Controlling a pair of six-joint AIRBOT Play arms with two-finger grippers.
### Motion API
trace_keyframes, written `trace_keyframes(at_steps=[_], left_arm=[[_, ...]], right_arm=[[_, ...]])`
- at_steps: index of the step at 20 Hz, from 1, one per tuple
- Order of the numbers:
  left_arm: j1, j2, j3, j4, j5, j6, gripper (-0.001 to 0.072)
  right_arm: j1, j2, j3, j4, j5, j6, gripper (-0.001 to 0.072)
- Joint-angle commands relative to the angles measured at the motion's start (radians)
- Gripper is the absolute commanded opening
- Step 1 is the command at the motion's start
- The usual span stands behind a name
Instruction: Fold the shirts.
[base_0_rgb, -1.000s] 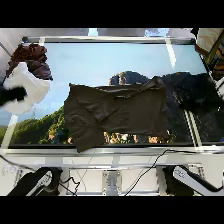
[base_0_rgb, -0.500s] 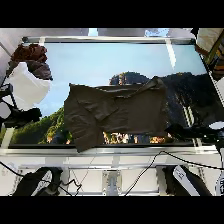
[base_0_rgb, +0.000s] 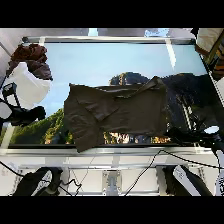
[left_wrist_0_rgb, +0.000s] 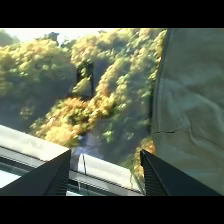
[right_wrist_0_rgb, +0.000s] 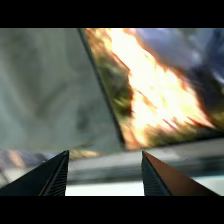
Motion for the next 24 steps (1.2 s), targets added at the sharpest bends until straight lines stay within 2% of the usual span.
trace_keyframes(at_steps=[1, 6, 7, 9, 10, 11, 12, 17, 18, 19, 20, 24], left_arm=[[0.0, 0.0, 0.0, -0.01, 0.012, 0.003, 0.0468], [0.0, 0.0, 0.0, -0.011, 0.021, 0.003, 0.0468], [0.0, 0.0, 0.0, -0.01, 0.021, 0.003, 0.0468], [0.0, 0.0, 0.0, -0.01, 0.021, 0.003, 0.0468], [0.0, 0.0, 0.0, -0.01, 0.021, 0.003, 0.0468], [0.0, 0.0, 0.0, -0.01, 0.02, 0.003, 0.0469], [0.0, 0.0, -0.001, -0.01, 0.014, 0.004, 0.0469], [0.0, -0.048, -0.065, -0.024, -0.101, 0.071, 0.0466], [0.0, -0.065, -0.088, -0.064, -0.087, 0.085, 0.0456], [0.0, -0.088, -0.102, -0.125, -0.066, 0.107, 0.0349], [0.0, -0.124, -0.109, -0.199, -0.043, 0.135, 0.0303], [0.0, -0.298, -0.109, -0.463, 0.065, 0.206, 0.0318]], right_arm=[[0.0, -0.015, -0.037, 0.088, -0.106, -0.033, 0.0516], [0.0, -0.016, -0.037, 0.154, -0.125, -0.053, 0.0436], [0.0, -0.016, -0.037, 0.166, -0.123, -0.056, 0.0359], [0.0, -0.016, -0.037, 0.175, -0.124, -0.055, 0.0125], [0.0, -0.016, -0.037, 0.174, -0.123, -0.056, 0.009], [0.0, -0.016, -0.037, 0.175, -0.12, -0.056, 0.0083], [0.0, -0.016, -0.037, 0.175, -0.116, -0.055, 0.0026], [0.0, -0.016, -0.037, 0.175, -0.093, -0.059, 0.0021], [0.0, -0.016, -0.037, 0.175, -0.086, -0.059, 0.0021], [0.0, -0.016, -0.037, 0.175, -0.078, -0.059, 0.0021], [0.0, -0.016, -0.037, 0.175, -0.072, -0.059, 0.0021], [0.0, -0.016, -0.037, 0.183, -0.035, -0.06, 0.0021]])
